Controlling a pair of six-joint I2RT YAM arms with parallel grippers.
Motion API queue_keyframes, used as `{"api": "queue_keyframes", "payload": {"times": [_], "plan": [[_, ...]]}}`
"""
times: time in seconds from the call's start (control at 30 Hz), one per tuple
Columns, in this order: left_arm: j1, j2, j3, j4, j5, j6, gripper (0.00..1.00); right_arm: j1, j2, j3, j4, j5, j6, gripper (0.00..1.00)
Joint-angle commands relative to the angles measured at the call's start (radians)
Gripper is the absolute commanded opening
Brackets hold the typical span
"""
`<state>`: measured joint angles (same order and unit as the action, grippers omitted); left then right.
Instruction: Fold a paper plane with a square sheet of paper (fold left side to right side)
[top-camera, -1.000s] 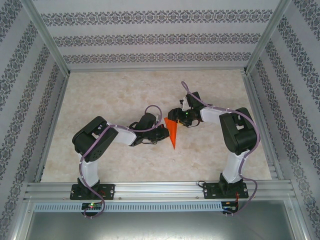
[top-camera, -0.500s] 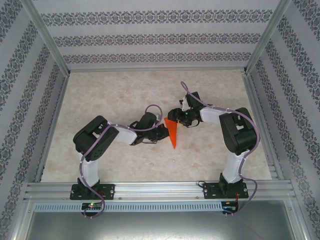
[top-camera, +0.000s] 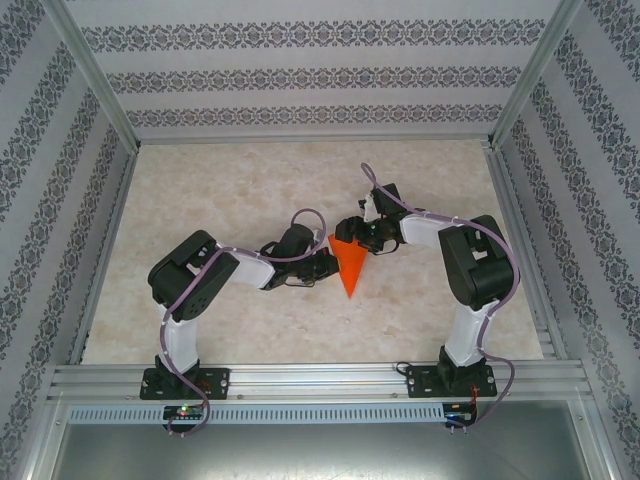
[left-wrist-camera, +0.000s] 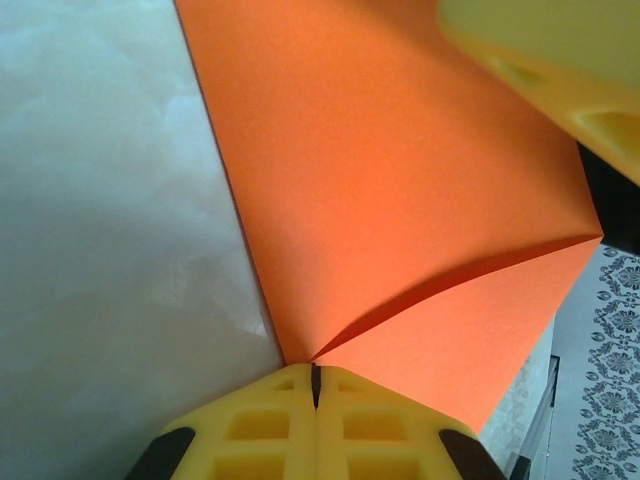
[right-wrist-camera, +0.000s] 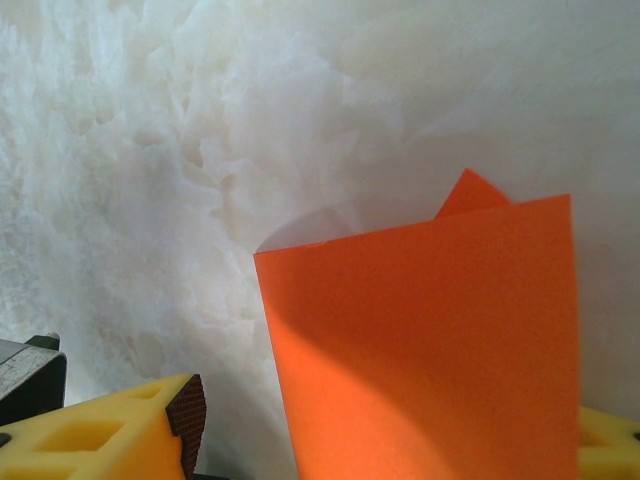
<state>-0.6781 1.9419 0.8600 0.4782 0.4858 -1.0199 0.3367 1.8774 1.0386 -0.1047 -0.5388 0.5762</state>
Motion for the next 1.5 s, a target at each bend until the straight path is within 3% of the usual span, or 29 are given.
{"api": "queue_keyframes", "payload": {"times": [0.0, 0.2, 0.43, 0.67, 0.93, 1.03, 1.3, 1.47], "plan": [[0.007, -0.057, -0.032, -0.016, -0.023, 0.051, 0.02, 0.021, 0.038, -0.002, -0.064, 0.013, -0.012, 0.65], [-0.018, -0.176, -0.060, -0.129, -0.091, 0.130, 0.17, 0.019, 0.030, 0.002, -0.065, 0.011, -0.010, 0.65], [-0.128, -0.250, 0.013, -0.327, -0.213, 0.296, 0.33, 0.013, 0.008, -0.011, -0.042, -0.020, 0.020, 0.65], [-0.146, -0.315, -0.011, -0.361, -0.339, 0.309, 0.50, -0.023, -0.110, -0.025, -0.067, -0.041, 0.028, 0.66], [-0.144, -0.382, -0.012, -0.414, -0.405, 0.347, 0.58, -0.077, -0.195, -0.061, -0.139, -0.113, -0.005, 0.63], [-0.144, -0.393, -0.013, -0.416, -0.400, 0.368, 0.58, -0.085, -0.208, -0.067, -0.147, -0.129, -0.009, 0.57], [-0.207, -0.390, 0.033, -0.463, -0.411, 0.503, 0.62, -0.084, -0.217, -0.061, -0.165, -0.141, 0.008, 0.24], [-0.310, -0.298, 0.176, -0.621, -0.523, 0.565, 0.66, -0.081, -0.216, -0.066, -0.169, -0.142, 0.038, 0.19]]}}
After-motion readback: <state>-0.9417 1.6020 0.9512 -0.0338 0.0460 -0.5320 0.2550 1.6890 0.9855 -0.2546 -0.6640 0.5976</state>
